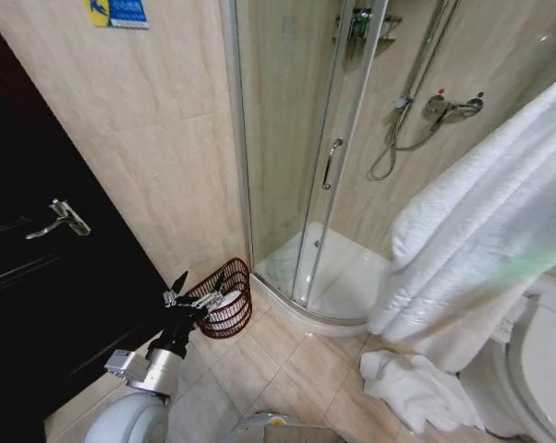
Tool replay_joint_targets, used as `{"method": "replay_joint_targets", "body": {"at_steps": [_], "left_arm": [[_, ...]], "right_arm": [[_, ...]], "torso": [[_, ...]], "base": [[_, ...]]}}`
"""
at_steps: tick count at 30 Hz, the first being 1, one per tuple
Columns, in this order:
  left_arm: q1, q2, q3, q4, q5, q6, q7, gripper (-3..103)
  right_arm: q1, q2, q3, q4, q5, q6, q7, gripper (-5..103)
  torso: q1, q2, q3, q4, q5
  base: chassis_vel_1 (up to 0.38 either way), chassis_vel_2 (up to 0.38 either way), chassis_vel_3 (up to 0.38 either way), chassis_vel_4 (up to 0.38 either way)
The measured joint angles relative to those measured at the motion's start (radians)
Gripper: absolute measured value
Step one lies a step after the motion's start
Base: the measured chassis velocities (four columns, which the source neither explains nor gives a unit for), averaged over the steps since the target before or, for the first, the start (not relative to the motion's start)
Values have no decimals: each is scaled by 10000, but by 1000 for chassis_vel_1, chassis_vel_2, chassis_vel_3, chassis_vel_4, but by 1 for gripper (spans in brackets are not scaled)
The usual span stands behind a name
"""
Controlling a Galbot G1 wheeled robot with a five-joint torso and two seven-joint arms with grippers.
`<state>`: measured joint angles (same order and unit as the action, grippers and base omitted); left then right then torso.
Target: Discard the used towel into the hamper.
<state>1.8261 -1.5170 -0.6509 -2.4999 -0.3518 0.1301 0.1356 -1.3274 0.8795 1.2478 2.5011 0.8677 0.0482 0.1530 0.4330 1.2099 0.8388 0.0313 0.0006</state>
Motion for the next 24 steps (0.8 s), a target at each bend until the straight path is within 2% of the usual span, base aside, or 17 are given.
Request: {"method": "replay_joint_targets", "body": {"at_steps": [10, 24], "left_arm": [[0, -2, 2, 0, 0, 1, 0, 100], [0, -1, 2, 0, 0, 0, 0, 100]], "right_arm": [[138, -65, -242, -3, -40, -28, -37, 8], [204, -52, -587, -11, -78, -35, -149, 8]], "torso": [[0, 0, 0, -2, -9], [0, 0, 0, 0, -5]], "base": [[-31, -21, 17, 18], [60, 66, 55, 44]]}}
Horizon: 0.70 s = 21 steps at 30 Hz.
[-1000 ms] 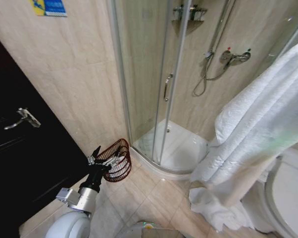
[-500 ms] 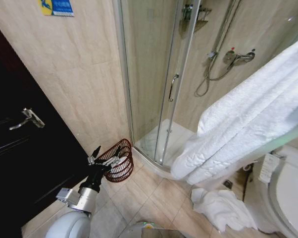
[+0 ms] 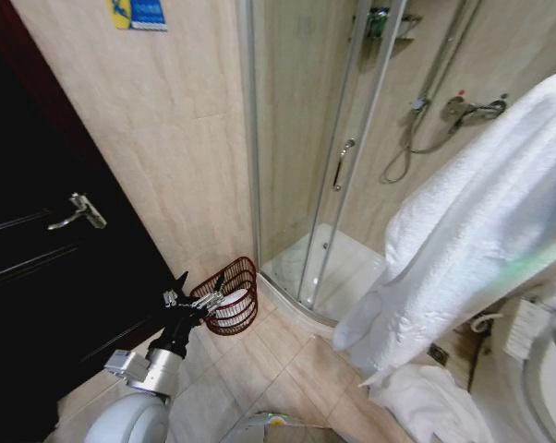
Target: Discard the used towel into the hamper.
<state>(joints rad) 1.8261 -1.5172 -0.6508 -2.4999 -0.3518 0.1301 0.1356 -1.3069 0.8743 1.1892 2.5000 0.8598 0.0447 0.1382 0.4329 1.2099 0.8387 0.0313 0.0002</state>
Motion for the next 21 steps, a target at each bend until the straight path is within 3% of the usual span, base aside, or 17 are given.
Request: {"method": "replay_joint_targets", "body": {"at_steps": [21], "left_arm": [[0, 0, 0, 0, 0, 0, 0, 100]], "right_arm": [[77, -15, -52, 0, 36, 48, 0, 8]], "torso": [[1, -1, 0, -2, -2]], "base": [[115, 120, 114, 116]]}}
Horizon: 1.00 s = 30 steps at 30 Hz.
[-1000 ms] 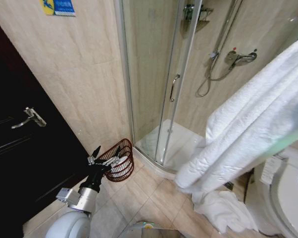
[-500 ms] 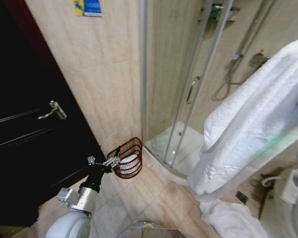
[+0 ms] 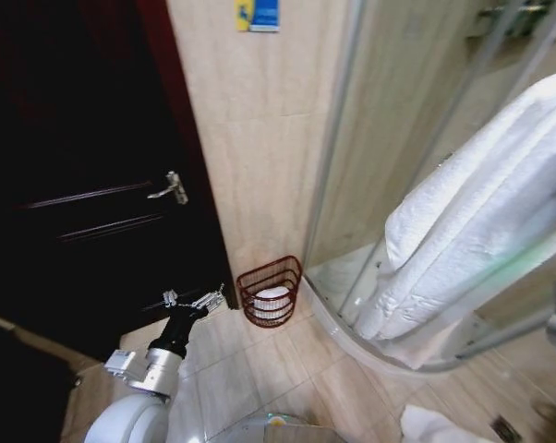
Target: Discard the used towel into the hamper.
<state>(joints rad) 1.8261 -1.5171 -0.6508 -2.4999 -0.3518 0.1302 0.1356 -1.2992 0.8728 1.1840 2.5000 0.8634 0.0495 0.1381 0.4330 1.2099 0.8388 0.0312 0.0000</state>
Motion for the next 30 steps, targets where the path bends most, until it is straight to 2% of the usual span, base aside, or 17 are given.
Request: {"method": "replay_joint_targets", "body": {"at_steps": [12, 24, 30], "left_arm": [[0, 0, 0, 0, 0, 0, 0, 100], [0, 0, 0, 0, 0, 0, 0, 100], [0, 0, 0, 0, 0, 0, 0, 100]], "right_arm": [[62, -92, -128, 2, -6, 8, 10, 8], [270, -345, -448, 2, -194, 149, -35, 8], [501, -459, -1276, -65, -755, 401, -137, 8]], "torso": [[-1, 0, 0, 4, -3], [-1, 1, 0, -2, 2], [-1, 0, 0, 0, -2]], "base": [[126, 118, 130, 137], [16, 16, 14, 14], [0, 0, 0, 0]]}}
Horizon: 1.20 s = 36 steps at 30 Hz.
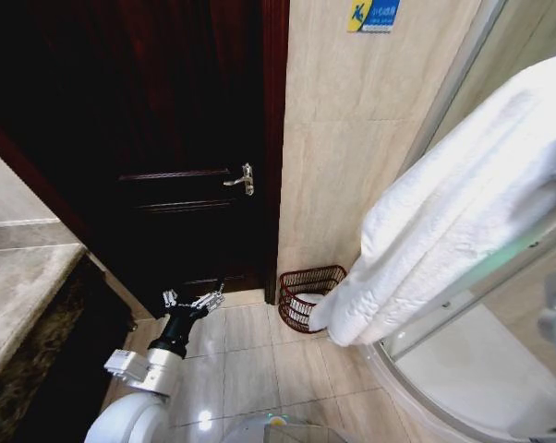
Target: Discard the used towel into the hamper.
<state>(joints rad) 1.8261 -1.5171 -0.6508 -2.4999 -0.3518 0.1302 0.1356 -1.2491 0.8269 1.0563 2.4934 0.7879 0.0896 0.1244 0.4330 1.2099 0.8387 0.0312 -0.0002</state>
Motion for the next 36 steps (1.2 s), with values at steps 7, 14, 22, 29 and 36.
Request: {"method": "replay_joint_targets", "body": {"at_steps": [7, 14, 22, 29, 36], "left_arm": [[0, 0, 0, 0, -1, 0, 0, 100], [0, -1, 0, 0, 0, 0, 0, 100], [0, 0, 0, 0, 0, -1, 0, 100], [0, 0, 0, 0, 0, 0, 0, 100], [0, 0, 0, 0, 0, 0, 0, 100]], "right_arm": [[441, -28, -1039, -540, -595, 293, -270, 8], [728, -106, -1380, -746, -612, 293, -399, 8], [1716, -282, -2097, -1598, -599, 560, -623, 8], [2536, -293, -2649, -2388, -539, 715, -810, 8], [3433, -178, -3344, -3561, -463, 995, -1313, 8]], "torso": [[0, 0, 0, 1, 2], [0, 0, 0, 0, 2], [0, 0, 1, 1, 4], [0, 0, 1, 1, 1], [0, -1, 1, 0, 3]], "base": [[0, 0, 0, 0], [0, 0, 0, 0], [0, 0, 0, 0], [0, 0, 0, 0], [0, 0, 0, 0]]}}
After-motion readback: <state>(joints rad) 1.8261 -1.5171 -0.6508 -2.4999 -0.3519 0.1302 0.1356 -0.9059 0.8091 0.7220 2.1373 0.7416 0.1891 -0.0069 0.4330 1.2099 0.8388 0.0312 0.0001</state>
